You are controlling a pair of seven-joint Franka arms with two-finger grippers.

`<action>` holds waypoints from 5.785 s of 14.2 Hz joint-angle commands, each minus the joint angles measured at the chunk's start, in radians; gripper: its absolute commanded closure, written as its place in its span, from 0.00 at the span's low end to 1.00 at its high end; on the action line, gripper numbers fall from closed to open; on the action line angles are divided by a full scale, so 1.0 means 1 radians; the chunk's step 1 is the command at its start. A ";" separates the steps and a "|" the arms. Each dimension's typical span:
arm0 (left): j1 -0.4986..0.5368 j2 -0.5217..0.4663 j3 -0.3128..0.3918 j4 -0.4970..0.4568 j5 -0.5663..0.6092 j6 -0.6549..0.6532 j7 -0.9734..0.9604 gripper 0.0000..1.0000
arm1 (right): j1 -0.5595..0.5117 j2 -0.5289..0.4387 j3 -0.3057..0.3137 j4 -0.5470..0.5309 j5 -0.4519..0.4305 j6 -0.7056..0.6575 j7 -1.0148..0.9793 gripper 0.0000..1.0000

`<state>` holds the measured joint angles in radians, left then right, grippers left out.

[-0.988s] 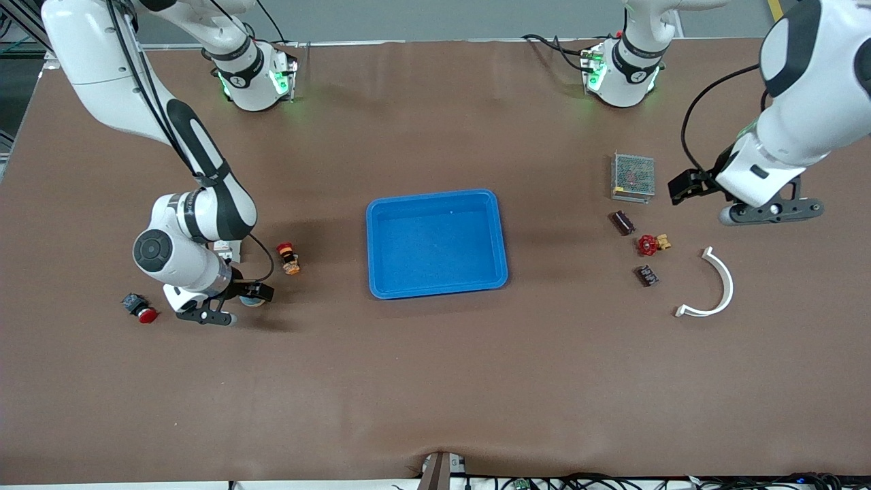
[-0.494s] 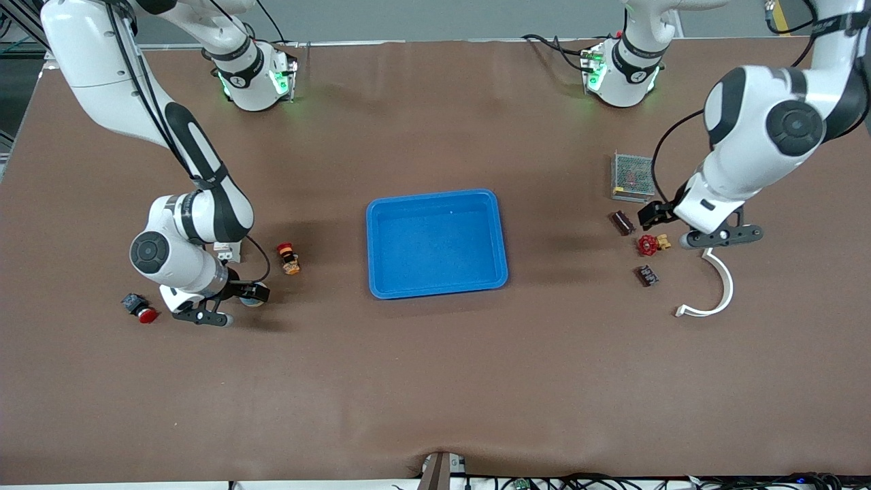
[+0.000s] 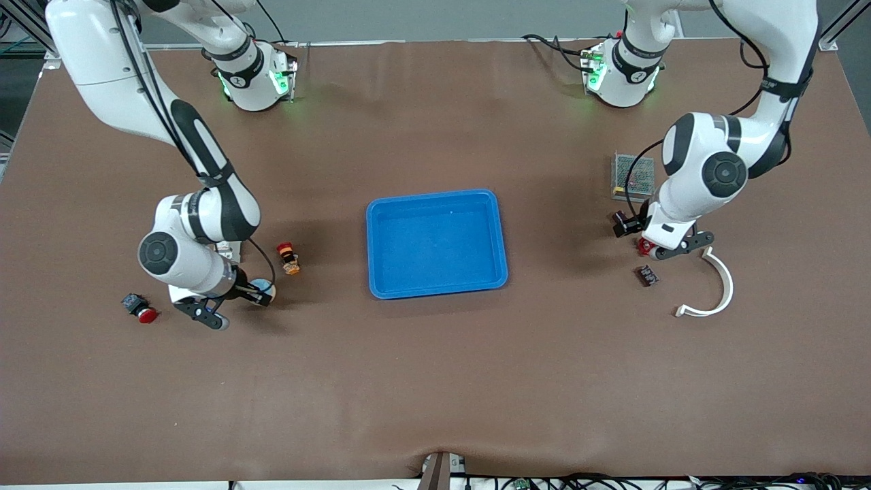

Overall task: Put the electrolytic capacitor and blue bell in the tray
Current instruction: 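Carry the bell to the tray while the left gripper grasps the capacitor, then lower the bell into the tray while the left gripper lifts the capacitor, then withdraw the right gripper while the left gripper carries the capacitor toward the tray, then reach the second bell with the right gripper while the left gripper drops the capacitor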

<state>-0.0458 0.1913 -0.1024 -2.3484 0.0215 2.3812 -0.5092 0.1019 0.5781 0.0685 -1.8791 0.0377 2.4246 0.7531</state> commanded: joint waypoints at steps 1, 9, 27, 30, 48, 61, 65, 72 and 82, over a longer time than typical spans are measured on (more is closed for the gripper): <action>0.009 0.011 -0.005 -0.028 0.011 0.026 -0.057 0.29 | 0.106 0.000 -0.003 0.141 0.002 -0.143 0.361 1.00; 0.043 0.077 -0.003 -0.048 0.011 0.043 -0.112 0.44 | 0.335 -0.003 0.002 0.206 0.053 -0.142 0.968 1.00; -0.046 0.128 -0.019 0.222 0.009 -0.152 -0.228 1.00 | 0.519 0.120 -0.033 0.184 -0.018 0.033 1.229 1.00; -0.086 0.131 -0.019 0.267 0.009 -0.161 -0.278 1.00 | 0.521 0.134 -0.035 0.184 -0.035 0.036 1.229 1.00; -0.292 0.135 -0.020 0.362 -0.008 -0.161 -0.476 1.00 | 0.184 -0.037 -0.038 0.215 -0.111 -0.337 0.146 0.00; -0.417 0.244 -0.019 0.429 -0.008 -0.146 -0.704 1.00 | -0.165 -0.064 -0.038 0.041 -0.160 -0.027 -0.736 0.00; -0.454 0.253 -0.020 0.454 -0.009 -0.146 -0.808 1.00 | -0.232 -0.066 -0.036 0.016 -0.160 0.014 -0.880 0.00; -0.548 0.373 -0.022 0.503 -0.049 -0.027 -1.025 1.00 | -0.314 -0.083 -0.029 -0.161 -0.142 0.208 -0.946 0.00; -0.589 0.450 -0.022 0.531 -0.150 0.056 -1.032 1.00 | -0.315 -0.118 -0.029 -0.235 -0.140 0.221 -0.910 0.00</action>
<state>-0.6243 0.6086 -0.1289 -1.8499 -0.1099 2.4313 -1.5322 -0.1896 0.4892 0.0201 -2.0803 -0.1023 2.6313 -0.1674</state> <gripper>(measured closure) 0.652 0.000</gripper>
